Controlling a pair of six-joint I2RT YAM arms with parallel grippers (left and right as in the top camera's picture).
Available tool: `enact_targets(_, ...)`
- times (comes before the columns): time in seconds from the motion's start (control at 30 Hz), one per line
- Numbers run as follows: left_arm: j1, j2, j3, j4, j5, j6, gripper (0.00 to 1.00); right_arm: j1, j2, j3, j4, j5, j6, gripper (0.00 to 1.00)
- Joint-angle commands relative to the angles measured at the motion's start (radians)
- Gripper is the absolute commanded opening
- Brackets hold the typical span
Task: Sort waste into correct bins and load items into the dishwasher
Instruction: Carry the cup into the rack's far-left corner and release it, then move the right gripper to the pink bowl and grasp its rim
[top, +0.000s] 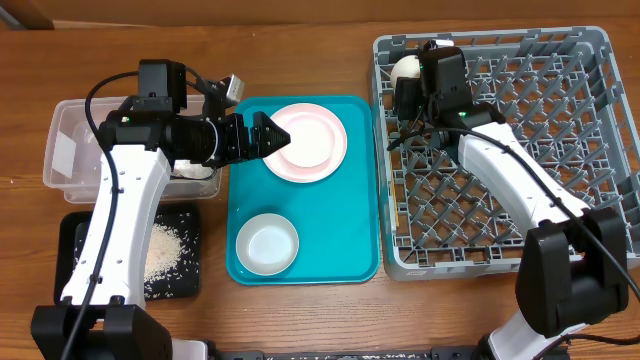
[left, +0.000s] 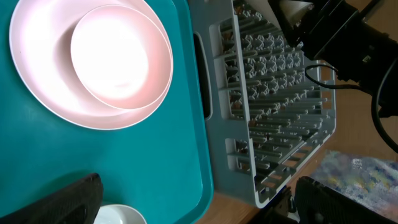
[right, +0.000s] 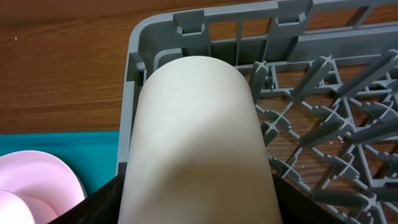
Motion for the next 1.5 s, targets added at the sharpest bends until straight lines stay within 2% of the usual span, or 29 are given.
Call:
enact_targets(0.0,-0.007,0.0,0.01,-0.003,-0.003,0.004,1.0,0.004,0.004,0.017,0.011,0.0,-0.004,0.55)
enact_targets(0.13,-0.007,0.0,0.01,-0.008,-0.003,0.004,1.0,0.004,0.008,0.012,0.004,0.0,-0.004,0.58)
enact_targets(0.3,-0.007,0.0,0.01,-0.01,-0.003,0.004,1.0,0.004,0.008,0.012,0.002,0.0,-0.004,0.77)
enact_targets(0.43,-0.007,0.0,0.01,-0.014,-0.004,0.005,1.0,0.004,0.008,0.012,-0.007,0.0,-0.004,0.84)
enact_targets(0.77,-0.007,0.0,0.01,-0.02,-0.029,0.004,1.0,0.004,0.004,0.031,-0.011,0.004,-0.005,0.84)
enact_targets(0.9,-0.007,0.0,0.01,-0.019,-0.04,0.004,1.0,0.007,-0.029,0.078,-0.072,-0.018,-0.005,0.83)
enact_targets(1.03,-0.007,0.0,0.01,-0.019,-0.1,0.004,1.0,0.026,-0.085,0.103,-0.143,-0.105,-0.005,0.83)
enact_targets(1.17,-0.006,0.0,0.01,-0.013,-0.151,-0.002,1.0,0.058,-0.114,0.103,-0.189,-0.277,-0.004,0.81)
enact_targets(1.3,0.021,0.0,0.01,0.045,-0.147,-0.091,1.0,0.11,-0.111,0.094,-0.219,-0.405,-0.003,0.81)
enact_targets(1.47,0.102,-0.001,0.011,0.193,-0.148,-0.189,1.0,0.208,-0.088,0.084,-0.228,-0.417,-0.003,0.83)
